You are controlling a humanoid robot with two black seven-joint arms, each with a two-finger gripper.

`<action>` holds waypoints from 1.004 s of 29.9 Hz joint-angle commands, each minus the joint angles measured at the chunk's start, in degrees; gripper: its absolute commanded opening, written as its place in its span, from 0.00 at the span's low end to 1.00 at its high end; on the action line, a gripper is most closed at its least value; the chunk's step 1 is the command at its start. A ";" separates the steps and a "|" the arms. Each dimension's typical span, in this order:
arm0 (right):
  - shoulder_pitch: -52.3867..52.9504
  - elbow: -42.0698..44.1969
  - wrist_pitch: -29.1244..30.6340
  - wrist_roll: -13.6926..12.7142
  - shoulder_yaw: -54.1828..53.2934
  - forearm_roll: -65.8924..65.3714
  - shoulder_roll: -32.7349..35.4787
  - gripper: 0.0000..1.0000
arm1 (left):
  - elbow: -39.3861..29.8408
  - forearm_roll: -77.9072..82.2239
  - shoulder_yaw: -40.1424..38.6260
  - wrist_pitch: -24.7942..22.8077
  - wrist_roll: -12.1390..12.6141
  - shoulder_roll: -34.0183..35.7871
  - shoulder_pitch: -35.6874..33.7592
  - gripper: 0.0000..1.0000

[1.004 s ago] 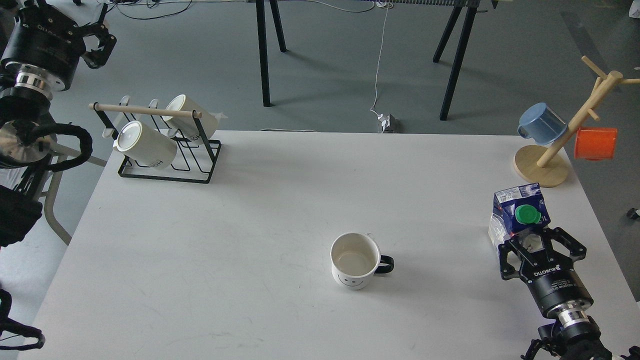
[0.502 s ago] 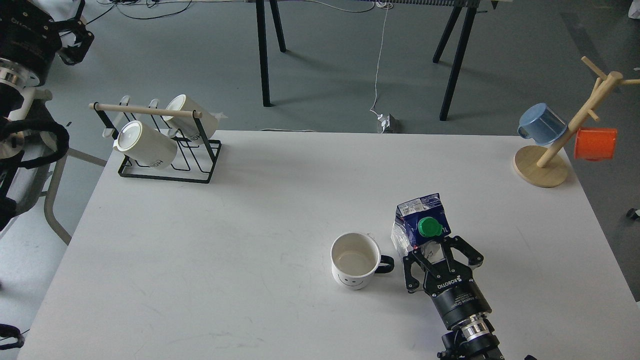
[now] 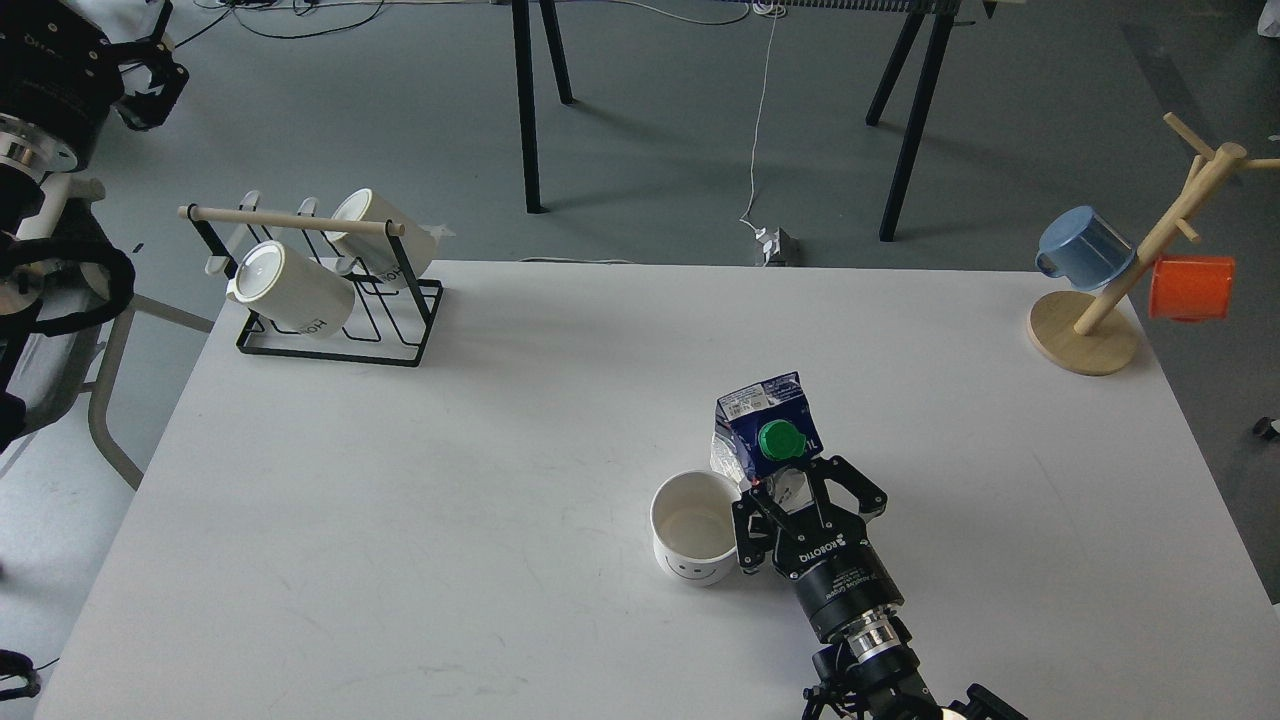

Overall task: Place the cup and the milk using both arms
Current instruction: 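Place the milk carton upright beside the white mug and release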

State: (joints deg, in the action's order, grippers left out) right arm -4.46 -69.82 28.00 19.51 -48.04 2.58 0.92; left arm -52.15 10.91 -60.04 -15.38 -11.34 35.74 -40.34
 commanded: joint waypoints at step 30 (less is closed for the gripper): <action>-0.99 2.94 0.00 0.36 0.23 0.94 -0.92 0.96 | 1.00 0.08 0.01 -0.09 0.00 0.03 -0.79 1.00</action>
State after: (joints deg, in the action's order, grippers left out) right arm -5.11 -66.55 28.00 19.87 -47.82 3.53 -0.01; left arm -51.15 10.98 -59.99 -15.48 -11.28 35.62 -41.13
